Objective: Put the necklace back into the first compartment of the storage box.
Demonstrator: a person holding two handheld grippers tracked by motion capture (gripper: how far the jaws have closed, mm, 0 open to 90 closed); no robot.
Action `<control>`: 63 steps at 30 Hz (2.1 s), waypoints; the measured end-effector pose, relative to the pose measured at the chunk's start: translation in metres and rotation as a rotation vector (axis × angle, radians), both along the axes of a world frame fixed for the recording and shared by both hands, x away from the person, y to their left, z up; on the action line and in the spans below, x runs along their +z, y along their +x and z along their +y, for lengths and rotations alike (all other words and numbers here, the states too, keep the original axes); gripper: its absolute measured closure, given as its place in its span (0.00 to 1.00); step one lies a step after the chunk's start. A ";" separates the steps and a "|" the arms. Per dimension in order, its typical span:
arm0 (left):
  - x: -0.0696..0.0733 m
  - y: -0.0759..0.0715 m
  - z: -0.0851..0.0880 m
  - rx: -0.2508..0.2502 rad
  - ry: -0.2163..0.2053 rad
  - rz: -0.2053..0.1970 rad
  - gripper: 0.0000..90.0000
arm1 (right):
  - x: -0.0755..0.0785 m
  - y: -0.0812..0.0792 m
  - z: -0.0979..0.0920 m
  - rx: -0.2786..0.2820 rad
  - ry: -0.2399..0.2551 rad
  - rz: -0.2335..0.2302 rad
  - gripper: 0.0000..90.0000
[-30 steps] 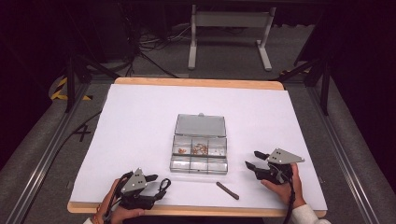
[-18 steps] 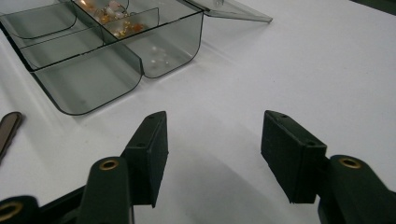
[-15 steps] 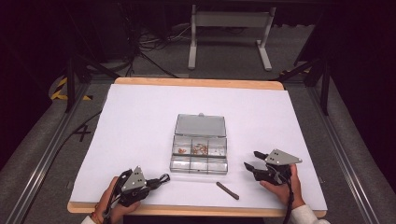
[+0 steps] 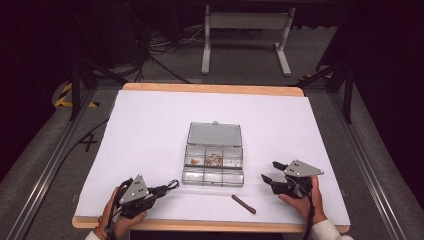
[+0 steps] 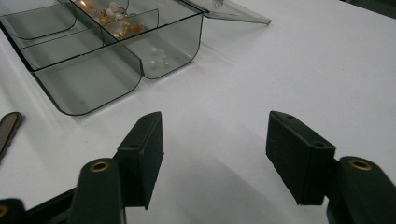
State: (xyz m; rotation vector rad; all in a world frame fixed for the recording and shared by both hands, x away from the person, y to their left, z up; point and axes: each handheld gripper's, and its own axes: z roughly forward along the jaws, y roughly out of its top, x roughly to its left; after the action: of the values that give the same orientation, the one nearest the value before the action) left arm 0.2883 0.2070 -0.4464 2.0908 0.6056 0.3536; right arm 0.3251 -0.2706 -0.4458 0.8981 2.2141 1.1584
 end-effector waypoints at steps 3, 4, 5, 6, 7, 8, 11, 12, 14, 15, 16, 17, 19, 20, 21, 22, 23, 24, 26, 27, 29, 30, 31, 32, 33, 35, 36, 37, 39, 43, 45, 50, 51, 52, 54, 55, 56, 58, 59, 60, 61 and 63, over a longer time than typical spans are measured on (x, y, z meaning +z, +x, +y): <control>0.003 0.001 0.002 0.011 -0.027 -0.009 0.96 | 0.000 0.000 0.000 -0.003 0.000 -0.001 0.40; 0.003 0.001 0.002 0.011 -0.027 -0.009 0.96 | 0.000 0.000 0.000 -0.003 0.000 -0.001 0.40; 0.005 0.001 0.003 0.013 -0.036 -0.015 0.96 | 0.000 0.000 0.000 -0.005 0.000 -0.001 0.40; 0.006 0.002 0.003 0.016 -0.049 -0.017 0.96 | 0.000 0.000 0.000 -0.006 0.003 0.000 0.39; 0.008 0.003 0.004 0.018 -0.061 -0.021 0.96 | 0.000 0.000 0.000 -0.008 0.002 0.002 0.39; 0.009 0.004 0.004 0.022 -0.072 -0.022 0.96 | 0.000 0.000 0.000 -0.010 0.003 0.002 0.38; 0.012 0.008 0.004 0.030 -0.104 -0.018 0.96 | 0.000 0.000 0.000 -0.014 0.003 0.000 0.37; 0.013 0.010 0.003 0.031 -0.107 -0.025 0.96 | 0.000 0.000 0.000 -0.015 0.003 -0.001 0.37; 0.015 0.013 0.002 0.035 -0.134 -0.018 0.96 | 0.000 0.000 -0.001 -0.006 0.010 -0.001 0.36; 0.016 0.015 0.002 0.035 -0.138 -0.025 0.96 | 0.000 -0.001 -0.001 -0.003 0.014 -0.005 0.35; 0.017 0.016 0.001 0.039 -0.148 -0.022 0.96 | 0.000 -0.001 -0.001 -0.004 0.016 -0.006 0.35; 0.018 0.017 0.002 0.038 -0.149 -0.030 0.96 | 0.000 -0.001 -0.002 -0.006 0.018 -0.007 0.34; 0.020 0.018 0.000 0.044 -0.169 -0.022 0.96 | 0.000 -0.001 -0.002 -0.008 0.018 -0.007 0.34; 0.021 0.020 0.000 0.039 -0.165 -0.029 0.96 | 0.000 -0.001 -0.001 -0.008 0.017 -0.007 0.33; 0.021 0.021 -0.001 0.041 -0.175 -0.022 0.96 | 0.000 -0.001 -0.001 -0.006 0.015 -0.008 0.33; 0.022 0.022 -0.002 0.040 -0.173 -0.031 0.96 | 0.000 -0.001 -0.001 -0.007 0.014 -0.008 0.32; 0.022 0.023 -0.003 0.039 -0.175 -0.030 0.96 | 0.000 -0.001 -0.001 -0.008 0.013 -0.007 0.32; 0.022 0.023 -0.003 0.039 -0.175 -0.030 0.96 | 0.000 -0.001 -0.001 -0.008 0.013 -0.007 0.32; 0.023 0.027 -0.008 0.036 -0.186 -0.024 0.96 | 0.000 -0.001 -0.001 -0.011 0.012 -0.007 0.30; 0.023 0.029 -0.009 0.033 -0.177 -0.032 0.96 | 0.000 -0.001 -0.001 -0.012 0.010 -0.006 0.30; 0.024 0.030 -0.011 0.029 -0.174 -0.034 0.96 | 0.000 -0.001 -0.001 -0.013 0.009 -0.006 0.29; 0.024 0.032 -0.013 0.027 -0.175 -0.036 0.96 | 0.000 -0.001 -0.001 -0.013 0.009 -0.006 0.29; 0.024 0.033 -0.014 0.026 -0.173 -0.035 0.96 | 0.000 -0.001 -0.001 -0.013 0.009 -0.007 0.29; 0.024 0.034 -0.016 0.026 -0.176 -0.032 0.96 | 0.000 -0.001 -0.001 -0.013 0.010 -0.008 0.29; 0.024 0.035 -0.018 0.028 -0.182 -0.024 0.96 | 0.000 -0.001 -0.001 -0.013 0.010 -0.008 0.28; 0.024 0.038 -0.020 0.026 -0.179 -0.022 0.96 | 0.000 -0.001 -0.001 -0.015 0.011 -0.008 0.28; 0.024 0.039 -0.022 0.027 -0.181 -0.020 0.96 | 0.000 -0.001 -0.001 -0.014 0.010 -0.008 0.28; 0.024 0.040 -0.024 0.027 -0.182 -0.017 0.96 | 0.000 -0.001 -0.001 -0.015 0.009 -0.008 0.28; 0.023 0.043 -0.028 0.024 -0.181 -0.018 0.96 | 0.000 0.000 -0.001 -0.017 0.011 -0.006 0.28; 0.023 0.047 -0.035 0.017 -0.176 -0.020 0.96 | 0.000 0.000 -0.001 -0.019 0.007 -0.004 0.27; 0.022 0.048 -0.039 0.016 -0.177 -0.012 0.96 | 0.000 0.000 0.000 -0.020 0.004 -0.004 0.27; 0.019 0.053 -0.048 0.010 -0.172 -0.001 0.96 | 0.000 0.000 0.000 -0.021 0.006 -0.005 0.26; 0.019 0.054 -0.050 0.008 -0.169 0.000 0.96 | 0.000 0.000 0.000 -0.021 0.006 -0.005 0.26; 0.018 0.055 -0.051 0.007 -0.163 -0.005 0.96 | 0.000 0.000 0.000 -0.021 0.006 -0.004 0.26; 0.017 0.057 -0.054 0.005 -0.156 -0.001 0.96 | 0.000 0.000 -0.001 -0.020 0.007 -0.004 0.26; 0.016 0.057 -0.056 0.005 -0.154 0.002 0.96 | 0.000 0.000 -0.001 -0.020 0.007 -0.005 0.25; 0.015 0.058 -0.057 0.007 -0.147 0.005 0.96 | 0.000 0.000 -0.001 -0.020 0.008 -0.006 0.25; 0.013 0.059 -0.060 0.008 -0.147 0.015 0.96 | 0.000 0.000 -0.001 -0.021 0.009 -0.007 0.25; 0.013 0.060 -0.062 0.008 -0.138 0.012 0.96 | 0.000 0.000 -0.001 -0.021 0.009 -0.007 0.25; 0.012 0.060 -0.064 0.010 -0.141 0.017 0.96 | 0.000 0.000 -0.001 -0.022 0.009 -0.007 0.25; 0.011 0.061 -0.065 0.009 -0.131 0.012 0.96 | 0.000 0.000 -0.001 -0.022 0.009 -0.007 0.25; 0.010 0.062 -0.067 0.007 -0.123 0.015 0.96 | 0.000 0.000 -0.001 -0.022 0.008 -0.007 0.24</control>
State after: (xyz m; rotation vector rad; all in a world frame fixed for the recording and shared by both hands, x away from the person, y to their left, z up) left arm 0.3504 0.1395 -0.4362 1.9758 0.6283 0.2983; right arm 0.3248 -0.2712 -0.4460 0.9183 2.1896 1.1591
